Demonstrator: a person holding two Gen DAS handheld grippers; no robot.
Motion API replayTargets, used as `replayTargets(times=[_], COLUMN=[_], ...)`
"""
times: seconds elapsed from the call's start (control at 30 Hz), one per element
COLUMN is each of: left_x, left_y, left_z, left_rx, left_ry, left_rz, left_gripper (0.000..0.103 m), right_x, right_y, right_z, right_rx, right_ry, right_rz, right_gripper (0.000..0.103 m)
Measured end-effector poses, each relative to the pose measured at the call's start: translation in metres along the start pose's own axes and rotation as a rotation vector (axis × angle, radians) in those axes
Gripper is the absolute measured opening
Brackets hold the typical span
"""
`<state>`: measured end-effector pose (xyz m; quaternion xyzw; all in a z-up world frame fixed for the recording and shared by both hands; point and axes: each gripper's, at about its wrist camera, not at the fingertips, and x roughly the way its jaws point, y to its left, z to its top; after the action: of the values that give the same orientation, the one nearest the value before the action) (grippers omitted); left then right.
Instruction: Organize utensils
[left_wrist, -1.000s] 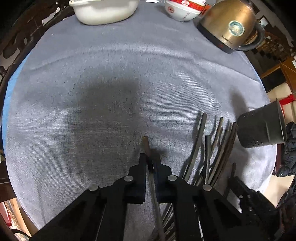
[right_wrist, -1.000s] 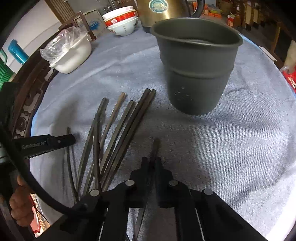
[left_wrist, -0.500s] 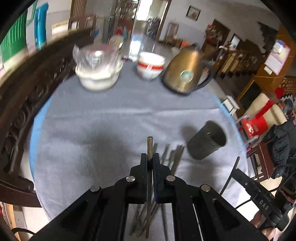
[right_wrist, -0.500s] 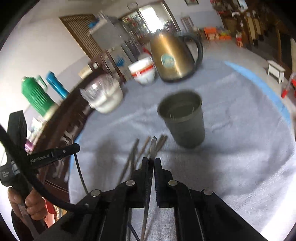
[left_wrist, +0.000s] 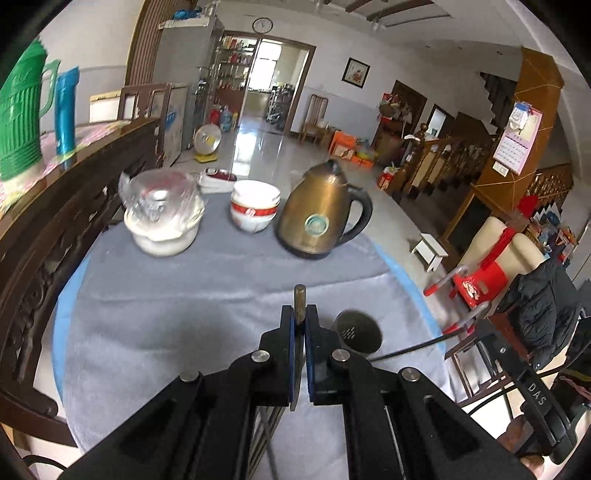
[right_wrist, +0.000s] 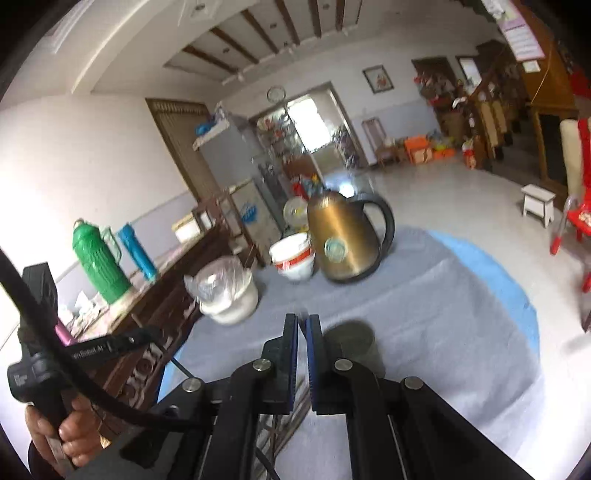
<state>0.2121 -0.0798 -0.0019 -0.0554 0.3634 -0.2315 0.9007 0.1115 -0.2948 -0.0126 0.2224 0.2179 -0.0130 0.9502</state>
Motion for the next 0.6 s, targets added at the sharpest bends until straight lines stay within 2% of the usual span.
replayTargets(times=[0.13,0.27,0.33,0.47,0.57,0.6], left_x=[0.0,-0.003,-0.002,0.0,-0.003,-0.006], left_y=[-0.018,-0.023,-0.021,-0.017,-0.013,-0.012], left_z=[0.019,0.018,0.01,-0.008,-0.02,-0.022], left_rx=[0.021,0.03,0.028,0.024,0.006,0.005], left_ry=[-0.034,-0.05,-0.043,-0.019,-0.01,-0.011], left_rz=[-0.005,-0.01,-0.011,0.008,-0.01,-0.01], left_gripper=[0.005,0.005,0.005,0.005,0.005,0.005], right_x=[0.003,0.005,0.004,0.014,0.016,0.018], right_y=[0.001,-0.016,-0.037,-0.103,-0.148,-0.162], right_z=[0.021,0.027,0.022,-0.001,-0.022,-0.029], right_rx=[-0.009,0.049,0.1,0.268,0.4,0.439], right_ry=[-0.048,-0.02,0.008,0.144,0.222,0.235], right_rz=[-0.013,-0.013,-0.024,-0.083,-0.132,-0.143], right_gripper=[0.005,0.005,0.007,0.009,0.028,0.043])
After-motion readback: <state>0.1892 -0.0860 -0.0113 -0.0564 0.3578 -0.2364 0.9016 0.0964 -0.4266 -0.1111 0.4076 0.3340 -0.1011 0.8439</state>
